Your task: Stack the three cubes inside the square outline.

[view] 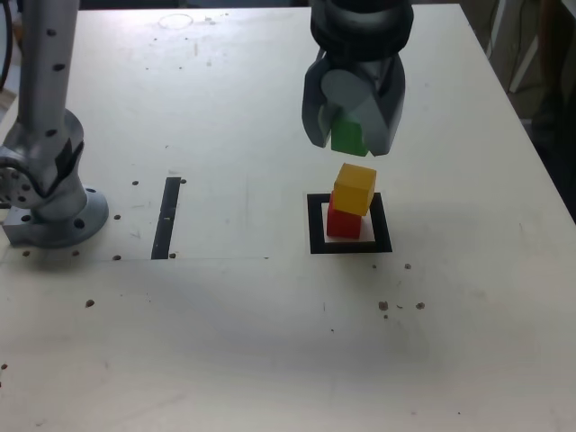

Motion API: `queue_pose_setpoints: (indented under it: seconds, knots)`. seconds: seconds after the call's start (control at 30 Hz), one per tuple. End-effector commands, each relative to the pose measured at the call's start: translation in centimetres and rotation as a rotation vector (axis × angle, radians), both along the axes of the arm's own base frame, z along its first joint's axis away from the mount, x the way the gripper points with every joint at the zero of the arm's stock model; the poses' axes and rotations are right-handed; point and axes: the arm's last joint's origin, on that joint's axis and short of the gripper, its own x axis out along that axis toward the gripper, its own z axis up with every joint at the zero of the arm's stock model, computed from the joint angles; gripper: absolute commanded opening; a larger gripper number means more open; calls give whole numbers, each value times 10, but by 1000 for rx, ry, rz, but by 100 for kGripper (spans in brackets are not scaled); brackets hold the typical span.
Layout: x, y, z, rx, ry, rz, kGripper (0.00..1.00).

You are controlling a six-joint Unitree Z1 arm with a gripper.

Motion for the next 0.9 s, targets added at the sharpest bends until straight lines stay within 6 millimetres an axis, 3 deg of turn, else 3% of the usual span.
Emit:
queue_pose_setpoints:
  seconds: [0.0, 0.87]
  knots:
    - [2, 0, -3, -3, 13, 5, 29]
    - [10, -5, -20, -42, 35, 6, 29]
